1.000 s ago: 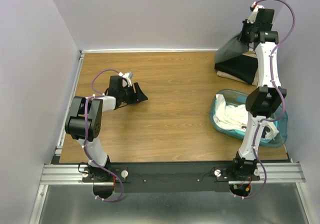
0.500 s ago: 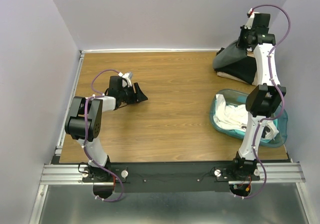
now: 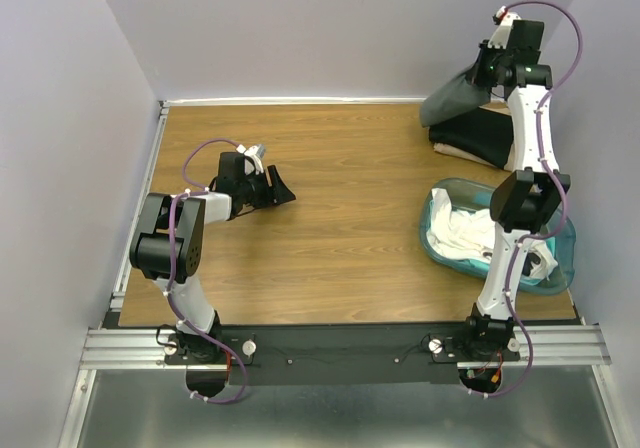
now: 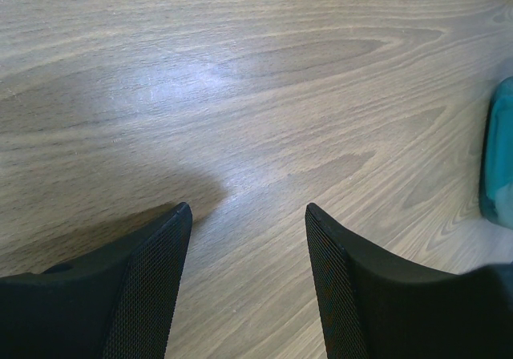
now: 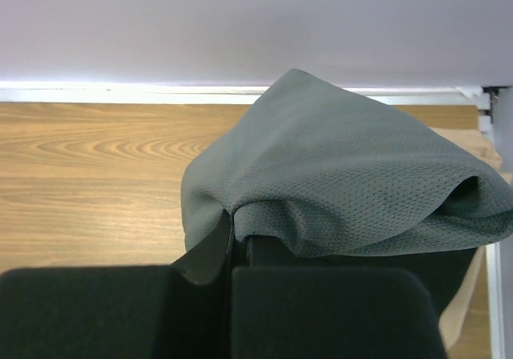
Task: Fold and stack the t-shirts
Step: Neatly place the folded tshirt to the corner
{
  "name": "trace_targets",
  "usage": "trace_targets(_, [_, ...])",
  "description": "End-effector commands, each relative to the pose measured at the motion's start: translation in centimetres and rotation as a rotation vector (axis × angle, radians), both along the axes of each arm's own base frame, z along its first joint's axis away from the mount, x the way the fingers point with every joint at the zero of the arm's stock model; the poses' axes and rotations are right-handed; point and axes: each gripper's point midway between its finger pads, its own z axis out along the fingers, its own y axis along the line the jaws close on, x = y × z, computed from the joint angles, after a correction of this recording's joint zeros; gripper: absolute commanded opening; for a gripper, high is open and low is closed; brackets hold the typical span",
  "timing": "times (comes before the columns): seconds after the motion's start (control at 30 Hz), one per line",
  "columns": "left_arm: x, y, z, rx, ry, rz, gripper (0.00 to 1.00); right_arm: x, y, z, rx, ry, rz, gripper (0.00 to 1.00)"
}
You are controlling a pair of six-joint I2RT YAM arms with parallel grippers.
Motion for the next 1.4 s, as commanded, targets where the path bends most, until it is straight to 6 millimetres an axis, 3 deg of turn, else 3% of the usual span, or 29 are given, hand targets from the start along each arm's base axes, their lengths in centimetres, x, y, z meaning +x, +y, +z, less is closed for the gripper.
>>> trace_targets(0.0, [-3.5, 1.6, -4.4, 0.079, 0.175, 0.035, 0.68, 1.4, 0.7, -1.0, 0.019, -0.026, 0.071, 0.0])
trace_targets(0.2, [-3.7, 1.6, -4.4, 0.078, 0.176, 0.034, 0.68, 1.9, 0.4, -2.7, 0.004, -0.003, 0.065, 0.01])
trace_targets(0.4, [-4.0, 1.6, -4.5, 0.079, 0.18, 0.034, 0.68, 1.1, -1.3, -4.2, -0.059, 0.045, -0.01, 0.01])
trace_targets(0.63, [-4.2, 1.6, -4.5, 0.077, 0.182, 0.032, 0.68, -0.6, -3.6, -4.8, -0.142, 0.093, -0.107, 0.01])
trace_targets(0.87, [-4.2, 1.5, -4.6, 0.076, 0.184, 0.025, 0.68, -1.9, -7.2, -5.6, -0.176, 0.133, -0.228, 0.01])
trace_targets(1.13, [-4.3, 1.5, -4.6, 0.077, 0.186, 0.026, 0.68, -1.9, -8.7, -5.1, -0.173, 0.121, -0.278, 0.01])
trace_targets(1.37, [-4.3, 1.6, -4.6, 0.081, 0.189, 0.025, 0.68, -2.0, -10.1, -6.4, -0.204, 0.152, -0.33, 0.05])
